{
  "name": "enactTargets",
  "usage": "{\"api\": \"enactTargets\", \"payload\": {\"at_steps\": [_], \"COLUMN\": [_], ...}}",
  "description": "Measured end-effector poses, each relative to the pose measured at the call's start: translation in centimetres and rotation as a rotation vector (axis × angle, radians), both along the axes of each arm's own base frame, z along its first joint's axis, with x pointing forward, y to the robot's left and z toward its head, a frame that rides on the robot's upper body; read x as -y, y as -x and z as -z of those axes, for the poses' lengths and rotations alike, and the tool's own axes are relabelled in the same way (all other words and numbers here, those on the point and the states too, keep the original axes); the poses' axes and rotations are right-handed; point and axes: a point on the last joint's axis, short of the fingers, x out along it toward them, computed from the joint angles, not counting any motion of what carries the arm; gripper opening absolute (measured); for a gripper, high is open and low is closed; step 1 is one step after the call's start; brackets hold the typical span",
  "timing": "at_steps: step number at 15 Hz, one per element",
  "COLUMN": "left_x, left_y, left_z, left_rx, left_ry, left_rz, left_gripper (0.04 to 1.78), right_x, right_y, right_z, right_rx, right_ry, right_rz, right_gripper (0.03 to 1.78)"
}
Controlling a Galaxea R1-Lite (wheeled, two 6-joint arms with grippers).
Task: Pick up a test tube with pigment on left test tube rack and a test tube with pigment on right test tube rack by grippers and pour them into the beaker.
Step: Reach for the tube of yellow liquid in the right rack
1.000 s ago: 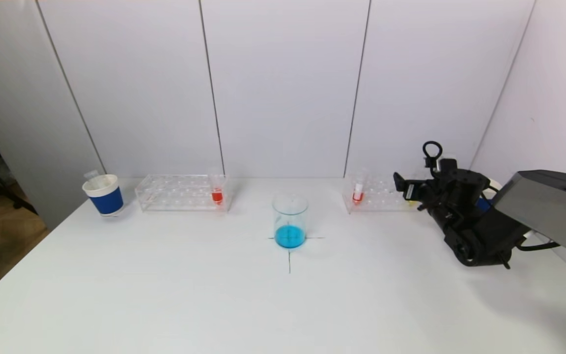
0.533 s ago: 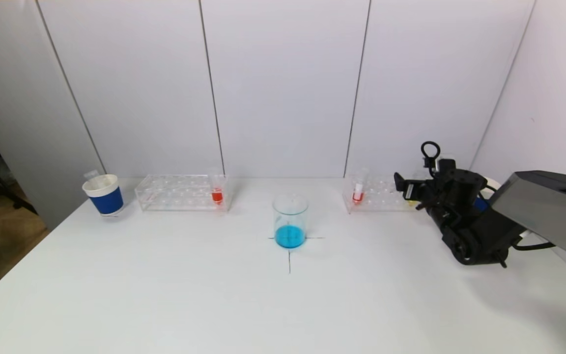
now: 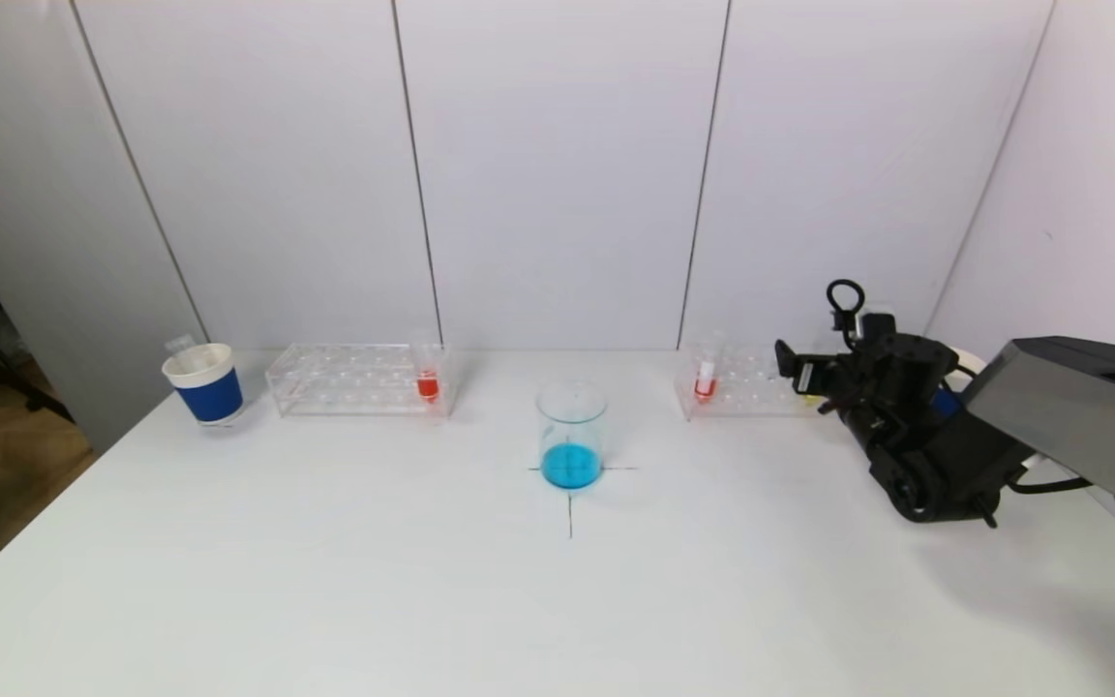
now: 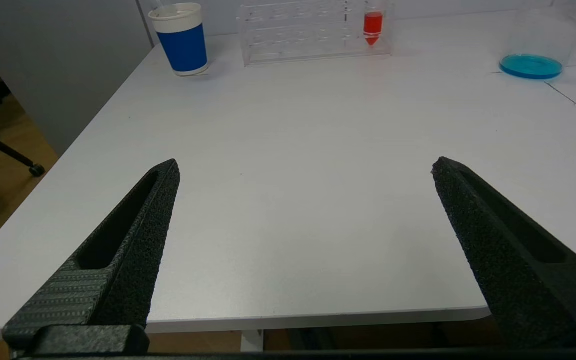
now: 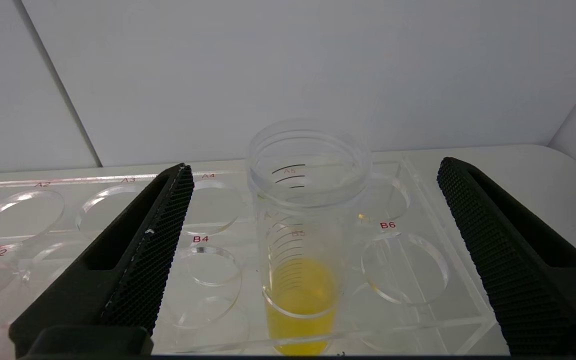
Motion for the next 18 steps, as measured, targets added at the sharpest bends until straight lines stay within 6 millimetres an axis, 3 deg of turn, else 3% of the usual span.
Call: {"api": "enactTargets", "payload": {"at_steps": [18], "left_x": [0.00], "left_y": [0.00], "left_z": [0.00], "left_rx": [0.000], "left_ry": [0.000], "left_rz": [0.000], "left_gripper": [1.76], "right_x": [-0.25], "right_y": [-0.02], "right_z": [0.09], "right_rx": [-0.002], "right_ry": [0.010], "right_rz": [-0.006], "right_gripper": [1.77]}}
